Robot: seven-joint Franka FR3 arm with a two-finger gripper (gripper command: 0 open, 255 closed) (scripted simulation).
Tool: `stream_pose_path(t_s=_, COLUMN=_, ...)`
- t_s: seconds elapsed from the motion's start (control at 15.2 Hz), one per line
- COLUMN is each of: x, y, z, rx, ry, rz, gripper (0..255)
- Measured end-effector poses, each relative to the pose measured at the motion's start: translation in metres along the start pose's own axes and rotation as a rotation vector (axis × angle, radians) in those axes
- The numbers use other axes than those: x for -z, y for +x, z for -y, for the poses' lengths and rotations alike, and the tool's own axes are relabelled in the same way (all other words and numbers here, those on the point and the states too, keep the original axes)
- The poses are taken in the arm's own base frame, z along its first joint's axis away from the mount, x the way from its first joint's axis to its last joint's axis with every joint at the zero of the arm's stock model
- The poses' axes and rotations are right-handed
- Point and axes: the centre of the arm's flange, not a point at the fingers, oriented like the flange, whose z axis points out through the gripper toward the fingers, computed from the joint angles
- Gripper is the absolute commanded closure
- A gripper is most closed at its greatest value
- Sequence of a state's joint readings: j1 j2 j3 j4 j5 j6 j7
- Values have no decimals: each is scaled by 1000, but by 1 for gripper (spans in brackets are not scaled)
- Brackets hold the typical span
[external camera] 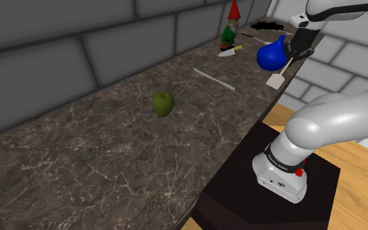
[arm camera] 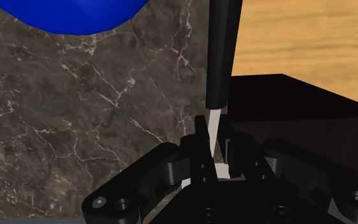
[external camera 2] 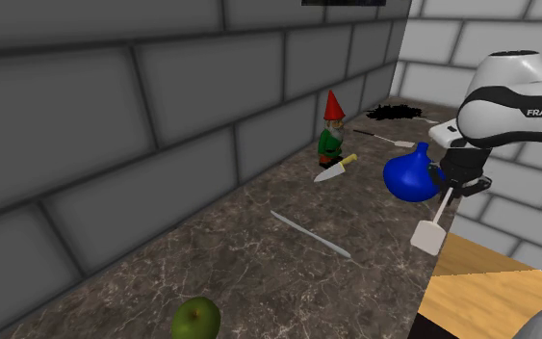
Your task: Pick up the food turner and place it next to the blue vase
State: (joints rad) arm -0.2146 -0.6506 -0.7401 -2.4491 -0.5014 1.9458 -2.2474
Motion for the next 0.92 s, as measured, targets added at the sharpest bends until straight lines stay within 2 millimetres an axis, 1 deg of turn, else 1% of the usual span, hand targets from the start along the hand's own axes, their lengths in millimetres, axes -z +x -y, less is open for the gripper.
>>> stream_pose_path(t_s=0.33, x=-27, y=4, z=-1, rx=0, ry=0, rz=0, gripper=255)
stream_pose_path(t_s=0.92, x=-74, y=4, z=-1, rx=0, ry=0, rz=0, gripper=255)
